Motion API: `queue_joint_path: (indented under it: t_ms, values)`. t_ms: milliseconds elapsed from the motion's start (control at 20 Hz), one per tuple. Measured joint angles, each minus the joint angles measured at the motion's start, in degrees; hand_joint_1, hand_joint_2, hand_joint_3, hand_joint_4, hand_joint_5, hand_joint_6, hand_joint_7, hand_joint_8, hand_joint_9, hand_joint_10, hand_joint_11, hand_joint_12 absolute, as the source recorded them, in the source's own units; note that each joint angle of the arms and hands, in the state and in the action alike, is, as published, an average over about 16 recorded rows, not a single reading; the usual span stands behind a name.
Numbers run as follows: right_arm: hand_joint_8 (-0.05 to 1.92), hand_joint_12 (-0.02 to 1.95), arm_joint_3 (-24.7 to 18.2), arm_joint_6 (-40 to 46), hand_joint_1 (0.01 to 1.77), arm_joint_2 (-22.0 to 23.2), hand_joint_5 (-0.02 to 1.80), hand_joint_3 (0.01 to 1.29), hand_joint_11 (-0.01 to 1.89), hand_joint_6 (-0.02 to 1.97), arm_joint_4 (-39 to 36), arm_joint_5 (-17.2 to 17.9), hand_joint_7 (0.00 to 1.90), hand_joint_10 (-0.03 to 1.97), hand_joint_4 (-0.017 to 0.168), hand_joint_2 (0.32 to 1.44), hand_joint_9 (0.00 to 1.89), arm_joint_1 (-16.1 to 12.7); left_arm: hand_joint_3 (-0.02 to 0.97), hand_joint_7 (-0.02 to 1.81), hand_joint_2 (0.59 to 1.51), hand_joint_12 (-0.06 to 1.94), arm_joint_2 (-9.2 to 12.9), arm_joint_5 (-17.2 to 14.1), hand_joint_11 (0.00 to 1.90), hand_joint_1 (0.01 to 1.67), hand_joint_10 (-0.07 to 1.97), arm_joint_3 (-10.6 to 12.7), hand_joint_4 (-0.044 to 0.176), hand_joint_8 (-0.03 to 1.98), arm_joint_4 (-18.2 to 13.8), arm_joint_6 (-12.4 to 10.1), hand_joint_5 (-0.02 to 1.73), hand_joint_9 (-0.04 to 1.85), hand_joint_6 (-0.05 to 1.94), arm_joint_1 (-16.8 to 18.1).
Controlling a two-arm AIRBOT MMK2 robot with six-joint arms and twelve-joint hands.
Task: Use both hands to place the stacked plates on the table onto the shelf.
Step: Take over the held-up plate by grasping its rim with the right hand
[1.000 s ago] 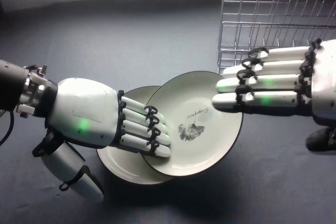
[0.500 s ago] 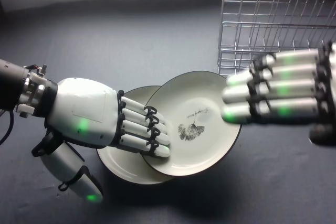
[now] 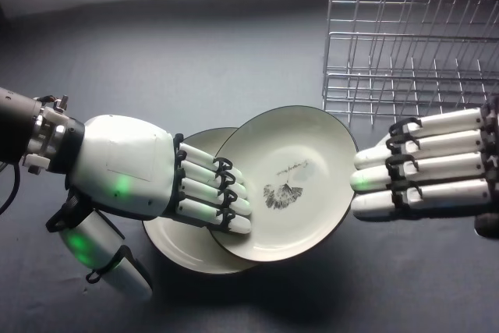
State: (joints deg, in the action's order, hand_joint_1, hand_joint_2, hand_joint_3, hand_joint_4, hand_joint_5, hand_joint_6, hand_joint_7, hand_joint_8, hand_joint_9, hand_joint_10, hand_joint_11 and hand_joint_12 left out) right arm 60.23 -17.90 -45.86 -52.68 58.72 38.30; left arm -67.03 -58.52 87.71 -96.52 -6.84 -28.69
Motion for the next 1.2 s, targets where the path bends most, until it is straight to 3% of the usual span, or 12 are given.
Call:
queue_joint_path:
  t_ms: [400, 1200]
  values:
    - [0.01, 0.59, 4.42, 0.61, 1.45, -5.33, 0.04, 0.02, 0.02, 0.02, -0.22, -2.67, 0.01, 0.01, -0.004, 1.04, 0.04, 0.34, 0.008, 0.02, 1.183, 0.05, -0.02, -0.14, 0.07, 0.01, 0.00, 0.15, -0.003, -0.01, -0.01, 0.05, 0.03, 0.05, -0.03, 0.01]
    - [0.01, 0.51, 10.61, 1.80, 1.36, -17.65, 0.05, 0.02, 0.02, 0.02, 0.18, -11.33, 0.02, 0.01, -0.006, 1.05, 0.06, -3.48, 0.008, 0.02, 1.182, 0.05, -0.20, -0.19, 0.05, 0.01, 0.01, 0.31, -0.003, -0.01, -0.29, 0.10, 0.04, 0.04, -0.02, 0.42]
